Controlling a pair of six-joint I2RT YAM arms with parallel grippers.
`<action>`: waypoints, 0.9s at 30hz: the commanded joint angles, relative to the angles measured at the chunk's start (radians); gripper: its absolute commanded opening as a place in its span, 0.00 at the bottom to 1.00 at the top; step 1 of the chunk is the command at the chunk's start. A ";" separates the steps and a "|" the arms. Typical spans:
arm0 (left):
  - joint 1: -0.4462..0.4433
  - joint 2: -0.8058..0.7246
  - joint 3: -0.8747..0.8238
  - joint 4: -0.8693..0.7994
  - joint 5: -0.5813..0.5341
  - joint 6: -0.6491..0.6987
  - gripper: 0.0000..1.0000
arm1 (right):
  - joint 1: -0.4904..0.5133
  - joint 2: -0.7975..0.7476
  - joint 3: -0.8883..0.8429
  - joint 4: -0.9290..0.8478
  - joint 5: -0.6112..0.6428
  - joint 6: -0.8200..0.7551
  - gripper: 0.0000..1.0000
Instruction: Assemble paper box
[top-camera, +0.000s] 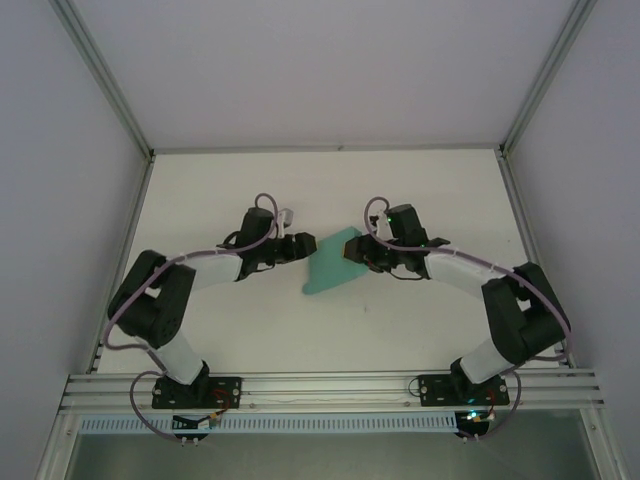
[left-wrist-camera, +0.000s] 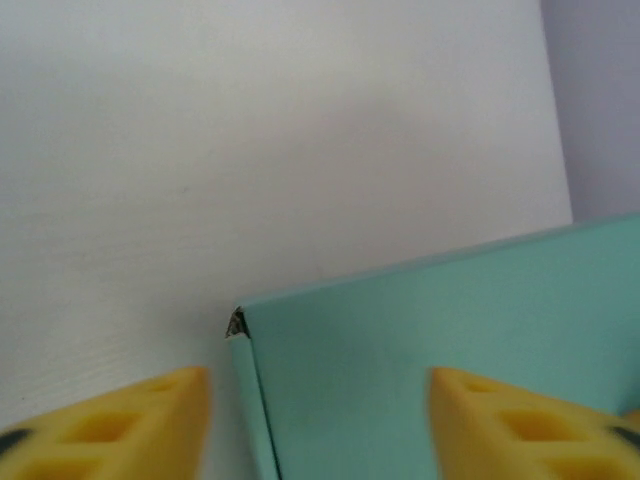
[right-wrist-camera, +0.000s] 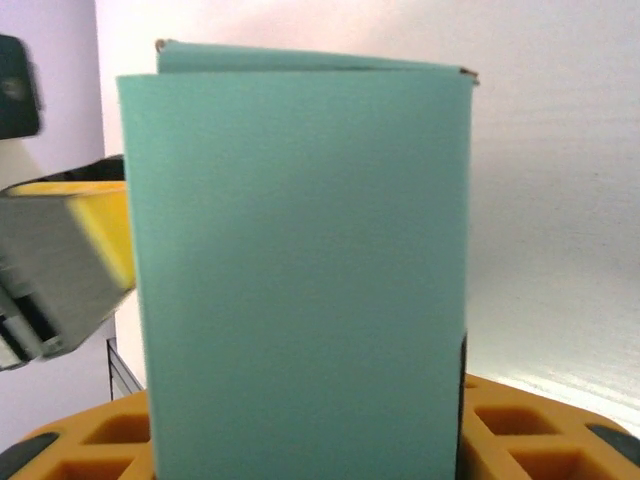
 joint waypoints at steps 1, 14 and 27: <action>-0.038 -0.147 0.025 -0.062 -0.091 0.146 1.00 | 0.002 -0.081 0.049 -0.094 0.048 -0.005 0.50; -0.463 -0.479 -0.038 -0.135 -0.611 0.761 1.00 | -0.052 -0.341 0.218 -0.579 0.211 0.059 0.51; -0.648 -0.369 0.000 -0.049 -0.789 1.048 1.00 | -0.162 -0.363 0.301 -0.748 0.036 0.304 0.47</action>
